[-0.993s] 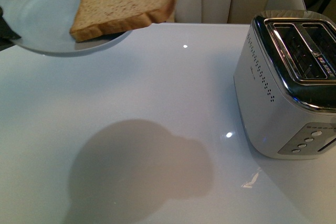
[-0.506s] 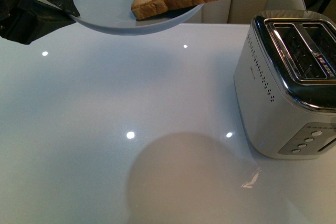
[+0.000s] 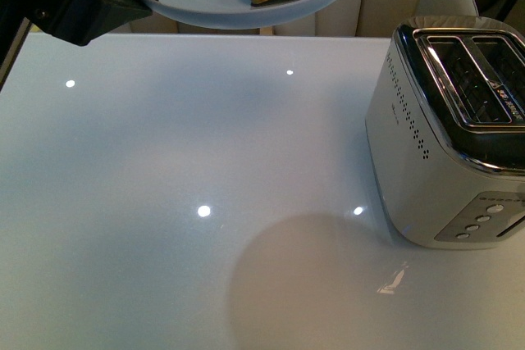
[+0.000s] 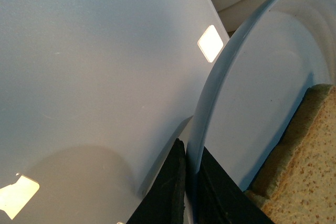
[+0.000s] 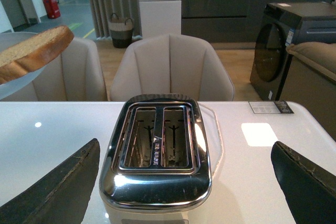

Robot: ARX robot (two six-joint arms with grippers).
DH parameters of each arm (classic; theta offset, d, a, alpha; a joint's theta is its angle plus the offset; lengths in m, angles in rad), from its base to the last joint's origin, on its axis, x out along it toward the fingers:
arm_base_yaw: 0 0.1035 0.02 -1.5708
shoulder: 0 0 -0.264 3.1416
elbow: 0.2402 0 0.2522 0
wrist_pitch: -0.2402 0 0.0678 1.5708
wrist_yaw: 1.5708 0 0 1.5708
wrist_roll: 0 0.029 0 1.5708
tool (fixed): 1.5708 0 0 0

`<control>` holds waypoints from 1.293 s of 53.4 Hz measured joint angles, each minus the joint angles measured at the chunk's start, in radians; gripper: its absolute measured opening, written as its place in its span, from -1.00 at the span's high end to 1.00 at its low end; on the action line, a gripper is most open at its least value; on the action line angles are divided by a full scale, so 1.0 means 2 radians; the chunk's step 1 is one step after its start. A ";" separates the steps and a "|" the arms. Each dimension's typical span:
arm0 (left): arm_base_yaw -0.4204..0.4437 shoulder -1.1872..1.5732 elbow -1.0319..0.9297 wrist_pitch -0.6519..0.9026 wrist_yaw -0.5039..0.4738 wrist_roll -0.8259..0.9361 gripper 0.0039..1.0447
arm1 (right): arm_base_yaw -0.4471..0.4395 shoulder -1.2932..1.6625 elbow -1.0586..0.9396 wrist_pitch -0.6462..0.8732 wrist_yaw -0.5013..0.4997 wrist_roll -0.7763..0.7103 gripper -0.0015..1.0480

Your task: Left arm holds plate, right arm toasts bread

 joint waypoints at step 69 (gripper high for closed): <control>-0.022 0.000 0.001 0.004 0.024 0.014 0.94 | -0.013 0.064 0.046 -0.121 -0.051 0.072 -0.83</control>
